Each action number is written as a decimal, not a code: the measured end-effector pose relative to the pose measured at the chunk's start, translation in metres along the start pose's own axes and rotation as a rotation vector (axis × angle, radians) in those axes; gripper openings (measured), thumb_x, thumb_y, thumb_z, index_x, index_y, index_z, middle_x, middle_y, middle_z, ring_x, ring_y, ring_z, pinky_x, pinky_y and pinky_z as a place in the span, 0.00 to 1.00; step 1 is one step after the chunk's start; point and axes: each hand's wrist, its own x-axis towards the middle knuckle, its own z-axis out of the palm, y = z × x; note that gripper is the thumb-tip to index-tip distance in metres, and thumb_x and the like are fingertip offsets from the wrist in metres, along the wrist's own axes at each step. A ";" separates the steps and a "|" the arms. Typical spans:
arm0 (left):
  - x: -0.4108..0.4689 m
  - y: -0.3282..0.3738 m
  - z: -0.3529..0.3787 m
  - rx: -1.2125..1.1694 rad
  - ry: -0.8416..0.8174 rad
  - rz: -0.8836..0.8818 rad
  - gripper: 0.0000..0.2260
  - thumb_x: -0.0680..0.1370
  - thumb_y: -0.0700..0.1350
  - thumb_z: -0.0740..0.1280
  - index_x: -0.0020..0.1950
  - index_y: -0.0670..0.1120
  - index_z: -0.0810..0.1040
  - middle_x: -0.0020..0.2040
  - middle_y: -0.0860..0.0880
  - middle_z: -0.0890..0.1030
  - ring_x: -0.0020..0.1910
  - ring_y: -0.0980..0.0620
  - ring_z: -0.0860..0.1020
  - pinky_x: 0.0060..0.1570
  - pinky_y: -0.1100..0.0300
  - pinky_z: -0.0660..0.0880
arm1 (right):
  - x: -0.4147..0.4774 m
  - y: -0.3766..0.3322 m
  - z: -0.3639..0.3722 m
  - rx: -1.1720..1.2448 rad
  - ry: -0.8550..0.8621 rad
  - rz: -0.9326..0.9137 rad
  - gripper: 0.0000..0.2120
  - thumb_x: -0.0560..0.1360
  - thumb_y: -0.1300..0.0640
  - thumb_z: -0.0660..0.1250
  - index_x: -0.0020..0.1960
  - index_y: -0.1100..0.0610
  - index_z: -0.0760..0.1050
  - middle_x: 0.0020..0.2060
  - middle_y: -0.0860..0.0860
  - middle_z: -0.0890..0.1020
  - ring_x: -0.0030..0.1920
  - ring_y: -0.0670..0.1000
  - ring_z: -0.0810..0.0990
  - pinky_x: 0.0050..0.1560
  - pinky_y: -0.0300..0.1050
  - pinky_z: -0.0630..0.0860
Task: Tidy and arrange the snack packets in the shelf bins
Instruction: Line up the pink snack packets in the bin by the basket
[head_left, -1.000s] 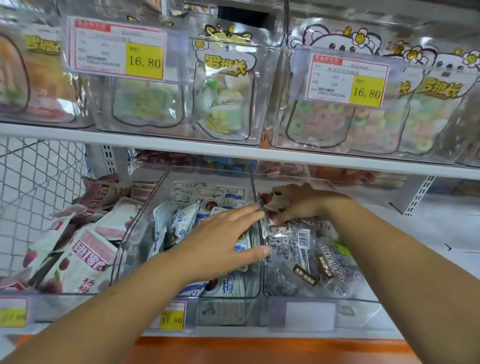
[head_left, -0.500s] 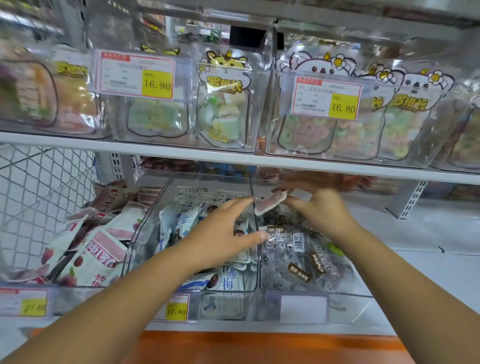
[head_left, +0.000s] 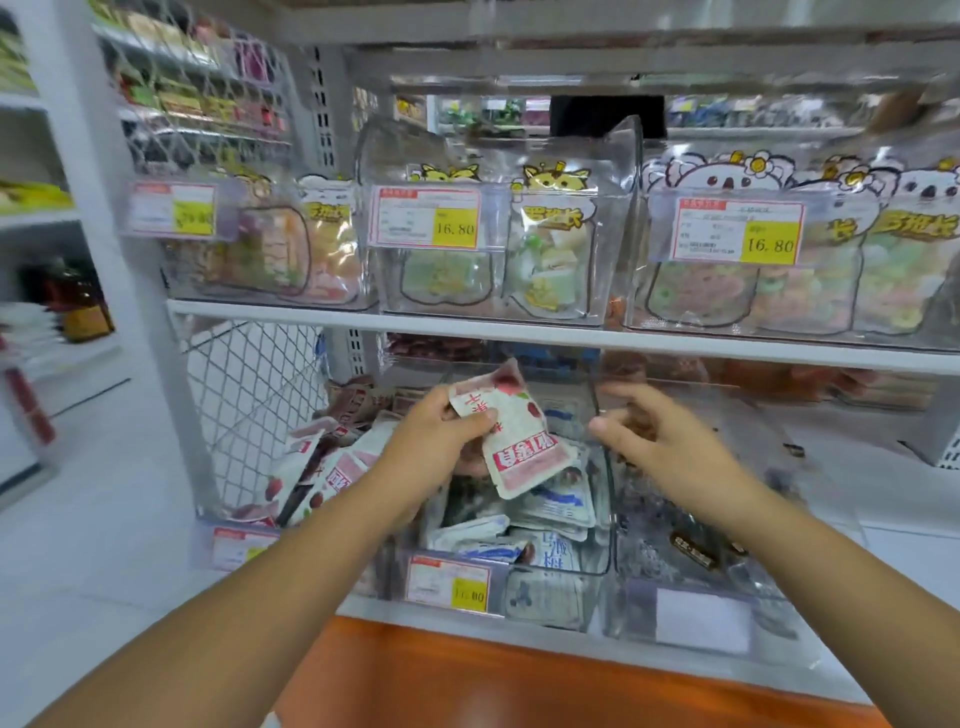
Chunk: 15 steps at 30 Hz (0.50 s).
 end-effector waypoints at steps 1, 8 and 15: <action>-0.001 0.002 -0.013 -0.004 0.081 0.000 0.09 0.78 0.38 0.67 0.58 0.46 0.75 0.47 0.46 0.82 0.38 0.52 0.83 0.31 0.58 0.80 | 0.000 0.000 0.001 -0.002 0.002 -0.005 0.18 0.75 0.50 0.68 0.64 0.50 0.72 0.43 0.45 0.83 0.46 0.48 0.81 0.47 0.42 0.78; 0.006 -0.022 -0.108 0.341 0.500 0.017 0.20 0.69 0.56 0.72 0.57 0.50 0.77 0.50 0.47 0.84 0.47 0.45 0.82 0.48 0.48 0.79 | 0.002 0.005 0.004 -0.103 0.003 -0.013 0.14 0.75 0.49 0.67 0.59 0.42 0.72 0.43 0.42 0.83 0.44 0.40 0.81 0.47 0.43 0.79; 0.011 -0.021 -0.066 1.066 0.402 0.425 0.22 0.76 0.47 0.69 0.68 0.44 0.72 0.68 0.44 0.71 0.68 0.44 0.65 0.68 0.51 0.62 | 0.012 0.018 -0.026 -0.305 0.106 0.058 0.09 0.80 0.56 0.63 0.59 0.50 0.77 0.48 0.47 0.82 0.46 0.49 0.79 0.41 0.41 0.71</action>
